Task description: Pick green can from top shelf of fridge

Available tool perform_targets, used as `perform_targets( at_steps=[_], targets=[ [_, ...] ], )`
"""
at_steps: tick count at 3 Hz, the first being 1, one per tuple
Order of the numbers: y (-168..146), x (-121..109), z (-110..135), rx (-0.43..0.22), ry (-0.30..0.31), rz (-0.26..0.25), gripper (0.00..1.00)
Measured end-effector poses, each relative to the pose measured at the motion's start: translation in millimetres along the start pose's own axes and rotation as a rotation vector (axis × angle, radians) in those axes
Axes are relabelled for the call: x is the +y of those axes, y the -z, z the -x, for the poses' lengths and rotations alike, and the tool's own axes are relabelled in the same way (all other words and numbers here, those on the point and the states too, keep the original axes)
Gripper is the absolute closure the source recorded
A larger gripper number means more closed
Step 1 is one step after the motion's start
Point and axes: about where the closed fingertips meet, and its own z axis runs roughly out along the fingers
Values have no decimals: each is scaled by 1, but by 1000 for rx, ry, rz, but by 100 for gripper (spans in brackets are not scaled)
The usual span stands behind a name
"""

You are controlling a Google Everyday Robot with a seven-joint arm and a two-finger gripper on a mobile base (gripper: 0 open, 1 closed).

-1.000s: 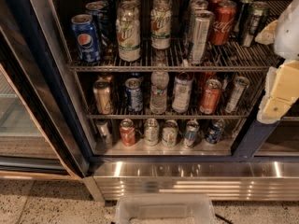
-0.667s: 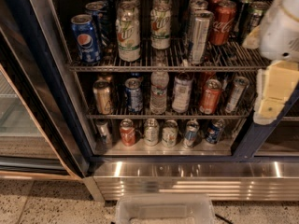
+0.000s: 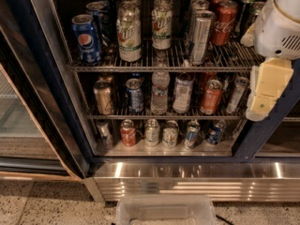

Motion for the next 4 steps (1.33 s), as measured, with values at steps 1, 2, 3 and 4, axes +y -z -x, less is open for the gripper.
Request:
perform_targets(
  at_steps=[1, 2, 3, 4],
  targets=[
    [-7, -8, -11, -97, -71, -35, 0],
    [-12, -4, -23, -253, -129, -88, 0],
    [-17, 1, -34, -376, -157, -149, 0],
    [-29, 2, -37, -458, -174, -194, 0]
  ],
)
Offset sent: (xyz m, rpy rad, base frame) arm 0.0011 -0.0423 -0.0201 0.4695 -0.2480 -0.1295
